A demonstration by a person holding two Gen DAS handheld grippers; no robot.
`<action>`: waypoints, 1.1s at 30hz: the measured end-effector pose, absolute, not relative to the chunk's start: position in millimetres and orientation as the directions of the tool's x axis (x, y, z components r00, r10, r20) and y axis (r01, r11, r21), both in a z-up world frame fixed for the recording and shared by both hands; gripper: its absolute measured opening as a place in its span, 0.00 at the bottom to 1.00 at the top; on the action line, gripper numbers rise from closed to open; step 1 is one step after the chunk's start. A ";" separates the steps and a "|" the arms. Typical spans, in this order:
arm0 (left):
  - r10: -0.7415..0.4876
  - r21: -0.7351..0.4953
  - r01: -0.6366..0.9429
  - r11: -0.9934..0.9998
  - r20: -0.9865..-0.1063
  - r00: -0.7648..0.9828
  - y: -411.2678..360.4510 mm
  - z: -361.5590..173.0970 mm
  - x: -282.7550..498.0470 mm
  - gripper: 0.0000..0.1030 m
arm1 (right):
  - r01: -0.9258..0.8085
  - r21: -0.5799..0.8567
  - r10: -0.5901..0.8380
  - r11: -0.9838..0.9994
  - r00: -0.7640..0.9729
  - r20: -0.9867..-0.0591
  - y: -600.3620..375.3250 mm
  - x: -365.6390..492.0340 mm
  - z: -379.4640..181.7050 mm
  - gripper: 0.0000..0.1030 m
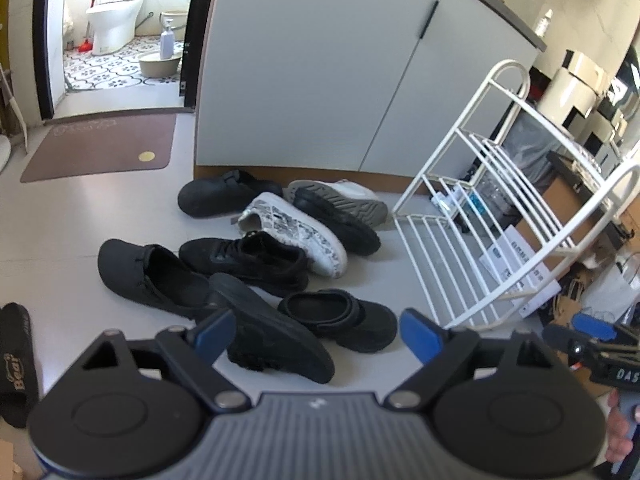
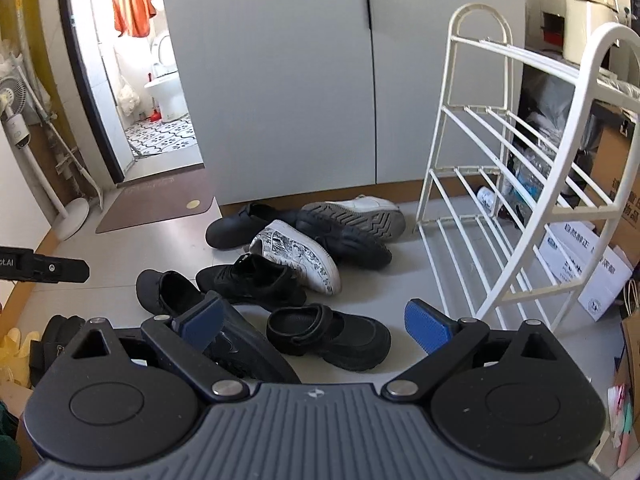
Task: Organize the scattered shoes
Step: 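Move both grippers toward the pile of black and white shoes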
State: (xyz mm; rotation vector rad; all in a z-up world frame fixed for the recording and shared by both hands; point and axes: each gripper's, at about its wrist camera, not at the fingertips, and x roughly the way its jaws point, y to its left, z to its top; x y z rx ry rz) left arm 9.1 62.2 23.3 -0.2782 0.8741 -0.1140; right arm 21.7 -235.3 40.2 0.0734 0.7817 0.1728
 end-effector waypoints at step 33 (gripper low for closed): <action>-0.240 -0.200 0.132 0.971 -0.796 0.556 24.2 -26.1 49.0 0.88 | -0.104 0.163 0.193 0.981 0.548 -0.814 -277.0 58.7 7.7 0.96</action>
